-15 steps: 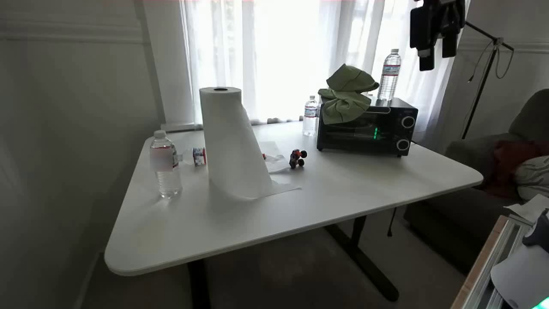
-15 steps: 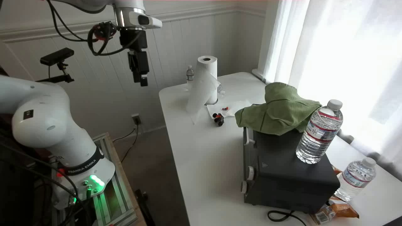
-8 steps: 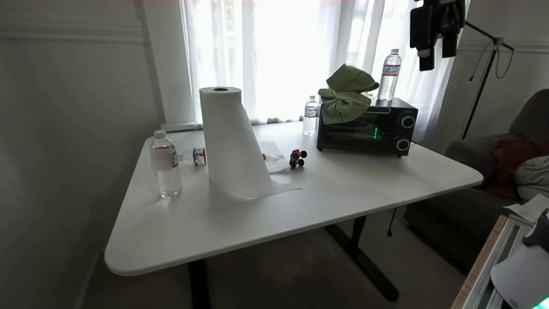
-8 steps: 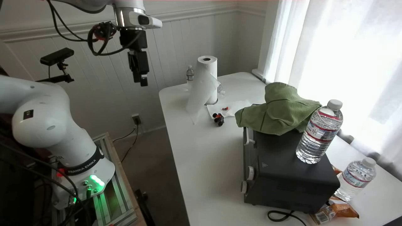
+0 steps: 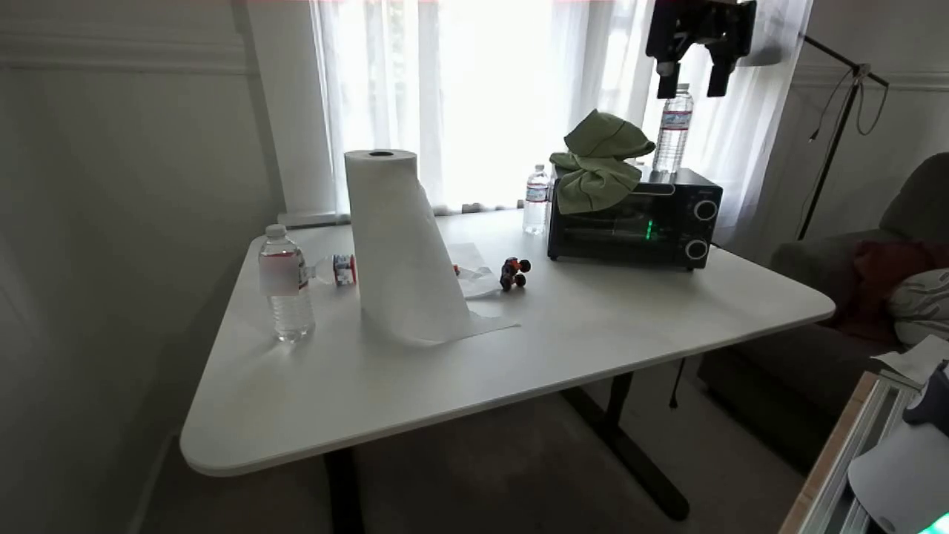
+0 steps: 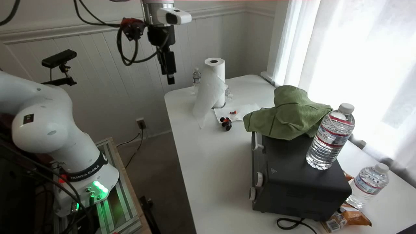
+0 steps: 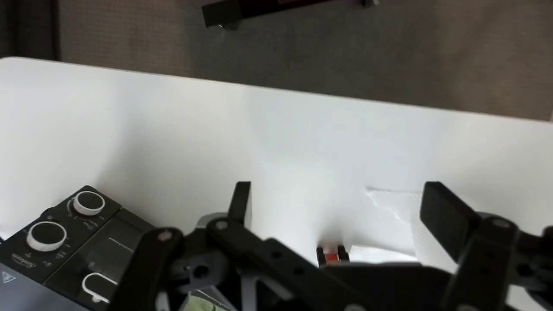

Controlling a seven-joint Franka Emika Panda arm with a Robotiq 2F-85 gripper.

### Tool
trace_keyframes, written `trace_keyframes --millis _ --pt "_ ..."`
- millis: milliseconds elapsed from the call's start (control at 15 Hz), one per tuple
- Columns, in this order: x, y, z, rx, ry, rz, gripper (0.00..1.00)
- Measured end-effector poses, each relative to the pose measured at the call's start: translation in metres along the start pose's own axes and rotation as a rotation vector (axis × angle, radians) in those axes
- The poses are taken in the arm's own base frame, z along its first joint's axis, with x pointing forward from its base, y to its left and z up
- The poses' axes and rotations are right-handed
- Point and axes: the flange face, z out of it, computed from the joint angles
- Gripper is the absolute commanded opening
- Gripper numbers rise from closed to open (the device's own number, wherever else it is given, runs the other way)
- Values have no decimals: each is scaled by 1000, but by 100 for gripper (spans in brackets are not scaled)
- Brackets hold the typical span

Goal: Push the towel backwards then open the toaster oven.

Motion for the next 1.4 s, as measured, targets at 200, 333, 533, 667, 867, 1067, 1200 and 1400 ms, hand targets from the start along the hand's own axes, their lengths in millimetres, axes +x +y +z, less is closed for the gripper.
trace_keyframes --millis 200,333,533,667,867,1067,1200,1400 --pt "47 21 3 87 22 114 100" --pt "80 35 12 112 31 197 100" --pt "126 51 29 108 56 330 100" --pt "157 57 40 106 110 423 100" --pt "190 60 53 109 166 497 100" --pt "196 61 53 109 172 507 100" --pt "197 61 51 109 175 509 100" --pt "199 63 57 102 165 513 100"
